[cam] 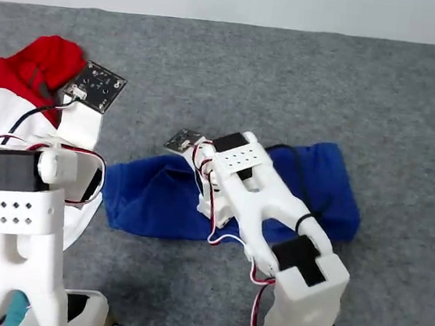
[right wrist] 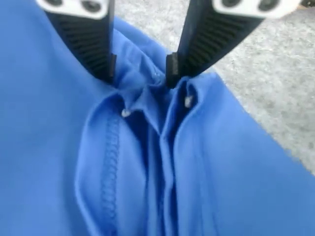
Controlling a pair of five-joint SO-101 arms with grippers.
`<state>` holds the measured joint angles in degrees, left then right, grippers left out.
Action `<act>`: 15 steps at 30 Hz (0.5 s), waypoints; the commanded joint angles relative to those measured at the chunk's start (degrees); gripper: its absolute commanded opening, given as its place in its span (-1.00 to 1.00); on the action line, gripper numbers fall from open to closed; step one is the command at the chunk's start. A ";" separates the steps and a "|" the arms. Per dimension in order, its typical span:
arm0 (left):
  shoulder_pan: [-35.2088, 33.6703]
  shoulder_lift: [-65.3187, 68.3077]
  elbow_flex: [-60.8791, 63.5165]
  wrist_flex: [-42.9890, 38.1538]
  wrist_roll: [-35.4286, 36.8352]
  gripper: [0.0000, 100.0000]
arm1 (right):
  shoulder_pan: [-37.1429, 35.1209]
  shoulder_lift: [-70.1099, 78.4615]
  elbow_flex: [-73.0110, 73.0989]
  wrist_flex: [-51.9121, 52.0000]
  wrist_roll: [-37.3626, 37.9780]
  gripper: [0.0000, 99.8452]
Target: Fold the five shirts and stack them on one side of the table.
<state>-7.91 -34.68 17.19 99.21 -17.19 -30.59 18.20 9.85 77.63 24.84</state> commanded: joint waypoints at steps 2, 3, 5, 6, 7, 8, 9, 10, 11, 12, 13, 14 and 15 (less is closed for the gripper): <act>0.00 -1.23 0.13 1.14 0.44 -1.00 | -0.40 2.07 -3.16 -1.54 -0.62 -0.65; -0.09 -1.23 0.13 1.14 0.44 -1.00 | -0.40 2.51 -3.16 -1.54 -0.62 -0.65; -0.18 -1.23 0.04 1.14 0.44 -1.00 | -0.48 3.03 -3.16 -1.45 -0.62 -0.70; -0.18 -1.23 -0.04 1.14 0.44 -1.00 | -0.48 3.03 -3.16 -1.45 -0.62 -0.77; -0.18 -1.23 -0.04 1.14 0.44 -1.00 | -0.48 2.77 -3.16 -1.45 -0.62 -0.84; 0.00 -1.23 -0.04 1.14 0.44 -1.00 | -0.57 2.42 -3.16 -1.45 -0.44 -0.89; 0.00 -1.23 -0.04 1.14 0.44 -1.00 | -0.84 1.89 -3.16 -1.45 -0.26 -0.93; 0.09 -1.23 -0.04 1.14 0.44 -1.00 | -1.36 1.19 -3.16 -1.19 -0.18 -0.94; 0.09 -1.23 -0.04 1.14 0.44 -1.00 | -1.89 0.57 -3.08 -1.01 -0.18 -0.94; 0.09 -1.23 -0.04 1.14 0.44 -1.00 | -2.59 -0.31 -2.99 -0.92 -0.18 -0.94; 0.09 -1.23 -0.04 1.14 0.44 -1.00 | -3.38 -1.01 -2.99 -0.57 -0.18 -0.95; 0.09 -1.23 -0.04 1.14 0.44 -1.00 | -4.18 -1.45 -2.99 0.13 -0.18 -0.96; 0.09 -1.23 -0.04 1.14 0.44 -1.00 | -5.05 -1.89 -2.99 0.57 -0.18 -0.98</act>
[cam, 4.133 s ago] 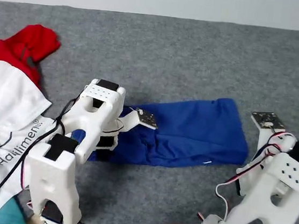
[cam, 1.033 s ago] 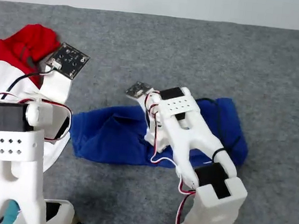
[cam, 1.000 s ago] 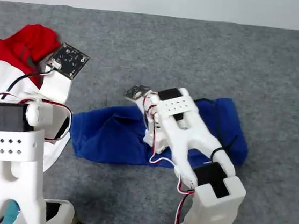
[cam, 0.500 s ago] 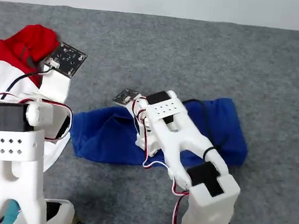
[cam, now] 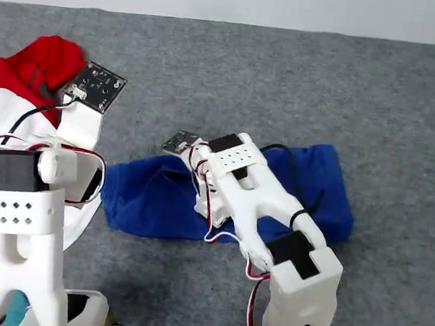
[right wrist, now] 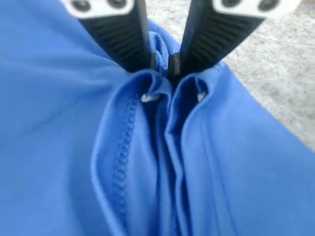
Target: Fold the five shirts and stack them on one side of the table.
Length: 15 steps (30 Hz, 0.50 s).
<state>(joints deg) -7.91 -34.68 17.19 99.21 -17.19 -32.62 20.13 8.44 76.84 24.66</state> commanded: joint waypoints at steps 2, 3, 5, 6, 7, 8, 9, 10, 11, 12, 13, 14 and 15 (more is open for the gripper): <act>0.09 -1.23 -0.04 1.14 0.44 -1.00 | -4.97 -4.53 -1.58 2.33 -0.18 -0.98; 0.09 -1.23 -0.04 1.14 0.44 -1.00 | -5.67 -4.62 -1.58 2.95 -0.35 -0.98; 0.09 -1.23 -0.13 1.14 0.44 -1.00 | -6.29 -4.62 -1.58 3.65 -0.35 -0.98; 0.09 -1.23 -0.13 1.14 0.44 -1.00 | -6.02 -4.62 -1.41 3.65 -0.35 -0.98; 0.09 -1.23 -0.13 1.14 0.44 -1.00 | -5.58 -4.62 -1.32 3.82 -0.35 -0.96; 0.09 -1.23 -0.13 1.14 0.44 -1.00 | -4.70 -4.62 -1.41 4.53 -0.35 -0.91; 0.09 -1.23 -0.13 1.14 0.44 -1.00 | -3.82 -4.88 -1.58 5.32 -0.35 -0.81; 0.09 -1.23 -0.13 1.14 0.44 -1.00 | -2.77 -5.14 -1.67 5.93 -0.35 -0.69; 0.09 -1.23 -0.13 1.14 0.44 -1.00 | -1.71 -5.41 -2.02 6.90 -0.35 -0.58; 0.09 -1.23 -0.13 1.14 0.44 -1.00 | -0.75 -5.85 -2.81 8.31 -0.35 -0.50; 0.09 -1.23 -0.13 1.14 0.35 -1.00 | 0.13 -6.29 -3.78 9.36 -0.35 -0.47; 0.09 -1.14 -0.13 1.14 0.26 -1.00 | 1.19 -6.81 -5.01 10.33 -0.26 -0.48; 0.09 -1.14 -0.13 1.14 0.26 -1.00 | 2.33 -7.52 -6.59 11.21 -0.09 -0.49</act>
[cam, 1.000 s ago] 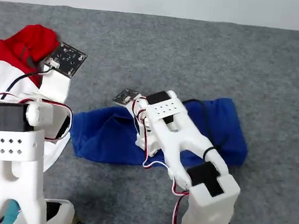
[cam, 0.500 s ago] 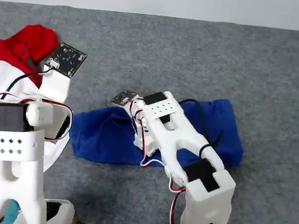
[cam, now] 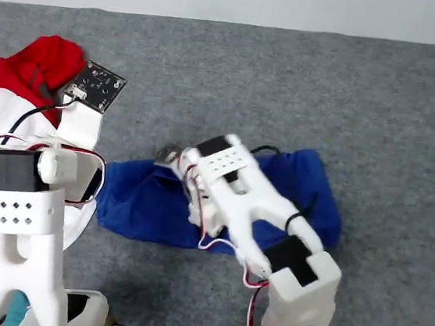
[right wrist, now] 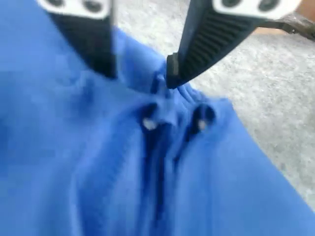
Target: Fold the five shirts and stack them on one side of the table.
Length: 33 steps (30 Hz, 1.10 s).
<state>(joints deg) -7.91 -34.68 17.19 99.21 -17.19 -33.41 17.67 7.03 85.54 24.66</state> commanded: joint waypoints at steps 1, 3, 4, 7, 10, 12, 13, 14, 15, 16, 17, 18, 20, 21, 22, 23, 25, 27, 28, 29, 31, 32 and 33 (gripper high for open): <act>0.09 -1.14 -0.13 1.14 0.26 -1.00 | 4.09 -5.85 -6.86 3.56 0.00 -0.51; 0.18 -1.14 -0.13 1.14 0.26 -1.00 | 6.02 -7.25 -10.46 4.88 0.00 -0.54; 0.18 -1.14 -0.13 1.14 0.26 -1.00 | 7.16 -7.60 -12.31 5.23 0.09 -0.55; 0.18 -1.14 -0.13 1.14 0.26 -1.00 | 11.91 -7.25 -16.62 4.18 0.18 -0.64; 0.18 -1.14 -0.13 1.14 0.26 -1.00 | 16.75 -4.26 -17.93 0.13 2.73 -0.74; 0.18 -1.14 -0.13 1.14 0.26 -1.00 | 19.47 -1.27 -18.11 -2.95 4.48 -0.77; 0.18 -1.14 -0.13 1.14 0.26 -1.00 | 20.62 0.40 -18.20 -4.53 4.75 -0.78; 0.18 -1.14 -0.13 1.14 0.26 -1.00 | 21.58 1.98 -18.20 -5.93 5.01 -0.78; 0.18 -1.14 -0.13 1.14 0.26 -1.00 | 22.37 3.65 -18.20 -7.25 5.01 -0.78; 0.18 -1.14 -0.13 1.14 0.26 -1.00 | 22.99 5.14 -18.20 -8.31 5.01 -0.78; 0.18 -1.14 -0.13 1.14 0.26 -1.00 | 23.52 6.64 -18.20 -9.10 5.01 -0.78; 0.18 -1.14 -0.13 1.14 0.26 -1.00 | 23.96 8.04 -18.20 -9.80 5.01 -0.78; 0.18 -1.14 -0.13 1.14 0.26 -1.00 | 25.10 10.33 -18.20 -11.03 5.01 -0.78; 0.18 -1.14 -0.13 1.14 0.26 -1.00 | 25.98 11.21 -18.29 -11.65 5.01 -0.78; 0.18 -1.14 -0.13 1.14 0.26 -1.00 | 27.03 12.26 -19.08 -11.74 5.01 -0.78; 0.18 -1.14 -0.13 1.14 0.26 -1.00 | 28.18 13.23 -20.31 -11.74 5.01 -0.78; 0.18 -1.14 -0.13 1.14 0.26 -1.00 | 30.81 15.25 -23.03 -11.74 5.01 -0.78; 0.18 -1.14 -0.13 1.14 0.26 -1.00 | 33.36 17.36 -26.29 -11.56 5.01 -0.78; 0.18 -1.14 -0.13 1.14 0.26 -1.00 | 34.51 18.33 -27.96 -10.95 5.01 -0.78; 0.18 -1.14 -0.13 1.14 0.26 -1.00 | 35.56 19.30 -29.71 -10.24 5.01 -0.79; 0.18 -1.14 -0.13 1.14 0.26 -1.00 | 36.88 21.05 -33.14 -7.60 5.10 -0.79; 0.18 -1.14 -0.13 1.14 0.26 -1.00 | 37.32 21.67 -34.64 -6.11 5.10 -0.79; 0.18 -1.14 -0.13 1.14 0.26 -1.00 | 37.41 22.20 -35.96 -4.79 5.10 -0.79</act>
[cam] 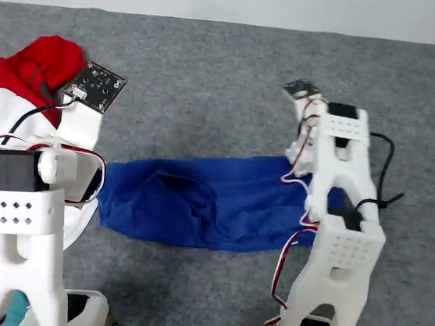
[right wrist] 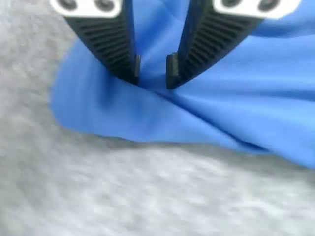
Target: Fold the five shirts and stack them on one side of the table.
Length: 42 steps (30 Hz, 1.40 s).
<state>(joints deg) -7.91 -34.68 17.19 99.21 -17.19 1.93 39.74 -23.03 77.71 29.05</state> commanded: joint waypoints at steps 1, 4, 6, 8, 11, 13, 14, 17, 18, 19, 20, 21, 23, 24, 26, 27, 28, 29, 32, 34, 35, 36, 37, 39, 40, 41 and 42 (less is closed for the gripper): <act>0.18 -1.14 -0.13 1.14 0.26 -1.00 | 2.24 0.57 -7.03 4.44 0.70 -0.79; 0.18 -1.14 -0.13 1.14 0.26 -1.00 | 1.71 0.66 -10.11 8.75 0.62 -0.78; 0.18 -1.14 -0.13 1.14 0.26 -1.00 | 0.40 0.57 -12.66 12.18 0.62 -0.78; 0.18 -1.14 -0.13 1.14 0.26 -1.00 | -1.45 0.57 -15.65 16.40 0.53 -0.77; 0.18 -1.23 -0.13 1.14 0.26 -1.00 | -4.44 0.57 -20.40 22.64 0.26 -0.68; 0.18 -1.23 -0.13 1.14 0.26 -1.00 | -6.11 0.40 -22.59 25.19 0.09 -0.66; 0.18 -1.23 -0.13 1.14 0.26 -1.00 | -6.46 -0.31 -22.42 25.19 -0.53 -0.68; 0.18 -1.23 -0.13 1.23 0.26 -1.00 | -6.90 -4.88 -19.25 25.10 -1.41 -0.77; 0.18 -1.32 -0.13 1.23 0.26 -1.00 | -7.08 -6.81 -17.41 25.10 -1.49 -0.79; 0.18 -1.76 -0.13 1.23 0.26 -1.00 | -7.52 -8.92 -15.03 25.10 -1.49 -0.80; 0.18 -2.37 -0.13 1.23 0.26 -1.00 | -7.78 -11.12 -12.40 25.10 -1.49 -0.81; 0.18 -2.99 -0.13 1.23 0.26 -1.00 | -7.96 -13.32 -9.32 25.10 -1.49 -0.82; 0.18 -4.31 -0.04 1.23 0.26 -1.00 | -8.22 -17.80 -2.99 25.01 -1.58 -0.85; 0.18 -4.92 0.13 1.23 0.26 -1.00 | -8.22 -19.91 0.26 24.92 -1.76 -0.88; 0.18 -5.98 0.13 1.23 0.26 -1.00 | -8.22 -23.60 6.15 24.13 -1.93 -0.91; 0.18 -6.33 0.13 1.23 0.26 -1.00 | -8.22 -25.01 8.62 23.78 -1.93 -0.91; 0.18 -6.51 0.22 1.23 0.26 -1.00 | -8.40 -26.33 11.43 22.64 -2.02 -0.92; 0.18 -6.59 0.22 1.23 0.26 -1.00 | -8.92 -27.47 14.42 21.23 -2.02 -0.92; 0.18 -6.51 0.22 1.23 0.26 -1.00 | -11.38 -30.46 24.00 16.04 -2.11 -0.92; 0.18 -6.51 0.22 1.23 0.26 -1.00 | -13.76 -32.13 29.80 12.62 -2.20 -0.92; 0.18 -6.51 0.22 1.23 0.26 -1.00 | -14.90 -32.92 32.26 10.77 -2.99 -0.92; 0.18 -6.51 0.22 1.23 0.26 -1.00 | -15.87 -33.71 34.46 8.75 -4.04 -0.92; 0.18 -6.51 0.22 1.23 0.26 -1.00 | -16.84 -34.59 36.40 6.90 -4.92 -0.92; 0.18 -6.51 0.22 1.23 0.26 -1.00 | -18.68 -35.65 38.77 4.26 -5.89 -0.92; 0.18 -6.59 0.22 1.23 0.26 -1.00 | -19.65 -35.91 39.56 3.30 -6.24 -0.92; 0.18 -6.59 0.22 1.23 0.26 -1.00 | -20.62 -36.00 40.26 2.33 -6.68 -0.92; 0.09 -6.68 0.22 1.23 0.26 -1.00 | -21.41 -36.00 40.88 1.36 -7.03 -0.92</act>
<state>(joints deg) -7.91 -40.13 17.54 99.21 -17.19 -16.97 7.12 17.05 81.76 23.43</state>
